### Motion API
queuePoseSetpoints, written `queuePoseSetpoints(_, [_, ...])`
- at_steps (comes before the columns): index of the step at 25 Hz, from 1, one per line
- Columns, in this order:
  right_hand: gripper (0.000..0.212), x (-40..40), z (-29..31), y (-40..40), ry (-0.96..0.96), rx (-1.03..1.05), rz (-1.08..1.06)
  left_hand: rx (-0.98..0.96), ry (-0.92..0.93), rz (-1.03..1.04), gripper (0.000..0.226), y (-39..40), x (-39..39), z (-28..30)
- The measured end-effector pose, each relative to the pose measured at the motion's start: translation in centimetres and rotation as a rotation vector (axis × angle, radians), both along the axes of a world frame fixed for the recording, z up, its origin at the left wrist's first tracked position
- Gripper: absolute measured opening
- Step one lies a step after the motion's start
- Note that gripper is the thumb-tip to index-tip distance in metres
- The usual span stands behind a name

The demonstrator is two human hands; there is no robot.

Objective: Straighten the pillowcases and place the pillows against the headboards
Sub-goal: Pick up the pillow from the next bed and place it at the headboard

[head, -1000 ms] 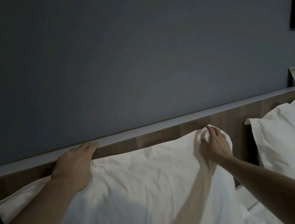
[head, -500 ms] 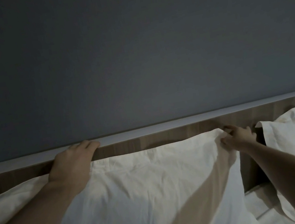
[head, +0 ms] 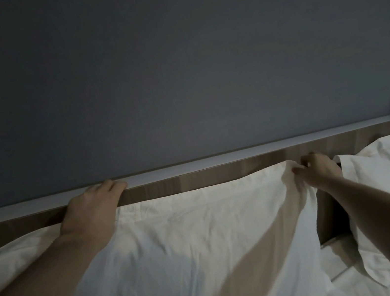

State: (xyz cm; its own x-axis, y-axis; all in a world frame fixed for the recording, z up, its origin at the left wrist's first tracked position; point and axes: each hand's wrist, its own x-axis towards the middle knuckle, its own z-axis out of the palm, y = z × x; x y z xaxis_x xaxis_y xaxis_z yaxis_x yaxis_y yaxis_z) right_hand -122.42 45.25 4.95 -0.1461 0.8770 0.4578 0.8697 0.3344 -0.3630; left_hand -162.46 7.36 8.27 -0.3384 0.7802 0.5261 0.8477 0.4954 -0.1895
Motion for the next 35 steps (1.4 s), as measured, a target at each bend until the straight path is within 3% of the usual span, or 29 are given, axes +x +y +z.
queuePoseSetpoints(6, [0.020,-3.4,-0.5,0.2,0.180,0.013,-0.125,0.039,0.029,0.028,0.068,0.0,0.5,0.1])
queuePoseSetpoints(11, [0.055,-6.2,-3.1,-3.7,0.311,0.018,0.061,0.051,0.016,0.024,0.064,-0.1,0.8,0.0])
queuePoseSetpoints(17, [0.064,-10.2,-8.1,-14.1,0.211,0.072,0.344,0.013,-0.120,-0.097,0.083,-1.8,0.9,0.0])
queuePoseSetpoints(20, [0.067,-11.4,-9.0,-16.2,0.138,0.066,0.433,0.055,-0.078,-0.218,0.071,-5.2,1.1,-3.3])
queuePoseSetpoints(24, [0.067,-12.0,-9.7,-17.1,0.056,0.104,0.465,0.022,-0.059,-0.218,0.059,-10.4,2.3,-9.6])
queuePoseSetpoints(28, [0.068,-11.4,-11.4,-18.9,0.032,0.122,0.504,0.059,-0.274,-0.106,0.079,-13.5,3.0,-13.3])
queuePoseSetpoints(31, [0.068,-10.0,-13.2,-20.7,0.016,0.116,0.537,0.297,-0.528,0.000,0.087,-15.8,4.0,-16.0])
queuePoseSetpoints(35, [0.068,-8.9,-14.6,-21.7,0.033,0.136,0.511,0.494,-1.095,0.234,0.075,-15.0,4.2,-18.2])
